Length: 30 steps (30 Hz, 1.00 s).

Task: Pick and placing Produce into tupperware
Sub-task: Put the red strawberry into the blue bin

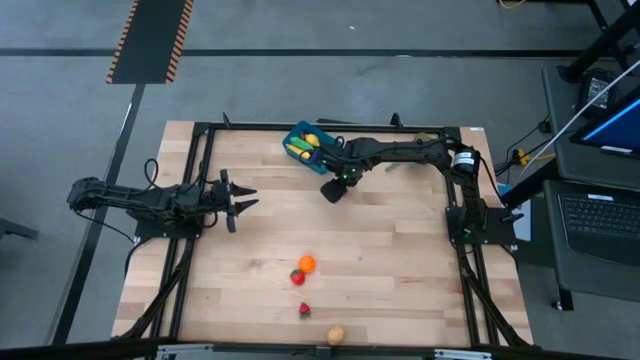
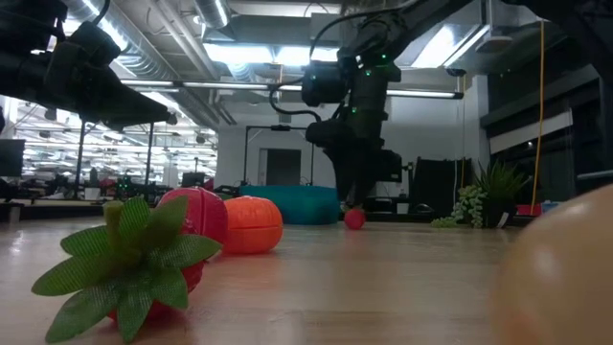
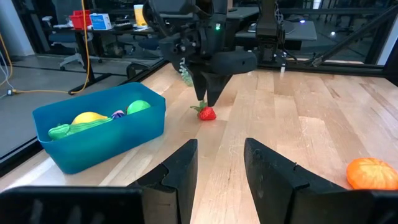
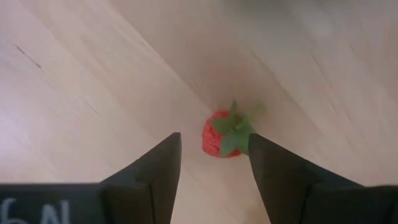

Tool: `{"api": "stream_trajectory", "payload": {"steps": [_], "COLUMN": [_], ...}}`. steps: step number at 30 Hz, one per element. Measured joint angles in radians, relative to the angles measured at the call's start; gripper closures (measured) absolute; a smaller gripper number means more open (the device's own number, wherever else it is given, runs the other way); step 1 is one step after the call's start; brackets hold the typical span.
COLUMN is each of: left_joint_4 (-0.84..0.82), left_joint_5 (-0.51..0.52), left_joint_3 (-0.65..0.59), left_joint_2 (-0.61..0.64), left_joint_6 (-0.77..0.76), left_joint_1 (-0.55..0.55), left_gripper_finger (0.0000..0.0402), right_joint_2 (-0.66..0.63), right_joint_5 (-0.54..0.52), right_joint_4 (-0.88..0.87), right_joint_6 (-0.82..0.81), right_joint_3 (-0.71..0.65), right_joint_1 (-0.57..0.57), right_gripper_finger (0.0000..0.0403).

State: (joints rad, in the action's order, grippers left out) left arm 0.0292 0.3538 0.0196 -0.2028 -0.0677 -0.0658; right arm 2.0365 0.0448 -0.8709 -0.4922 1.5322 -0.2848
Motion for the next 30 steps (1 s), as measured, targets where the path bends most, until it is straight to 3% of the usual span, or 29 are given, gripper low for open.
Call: {"api": "stream_trajectory", "payload": {"steps": [9, 16, 30], "left_joint_4": [0.0, 0.0, 0.0], "left_joint_5": [0.0, 0.0, 0.0], "left_joint_3": [0.0, 0.0, 0.0], "left_joint_2": [-0.001, -0.002, -0.002], "left_joint_6": [0.0, 0.0, 0.0], "left_joint_1": [0.0, 0.0, 0.0], "left_gripper_finger": [0.0278, 0.0278, 0.0278], "right_joint_2": [0.0, 0.0, 0.003], "right_joint_5": [-0.01, 0.0, -0.031], "right_joint_4": [0.024, -0.068, -0.01], "right_joint_6": [-0.027, -0.056, -0.051], "right_joint_3": [0.0, 0.004, -0.001], "right_joint_1": [0.0, 0.001, 0.001], "right_gripper_finger": [0.0214, 0.0214, 0.0214]}}
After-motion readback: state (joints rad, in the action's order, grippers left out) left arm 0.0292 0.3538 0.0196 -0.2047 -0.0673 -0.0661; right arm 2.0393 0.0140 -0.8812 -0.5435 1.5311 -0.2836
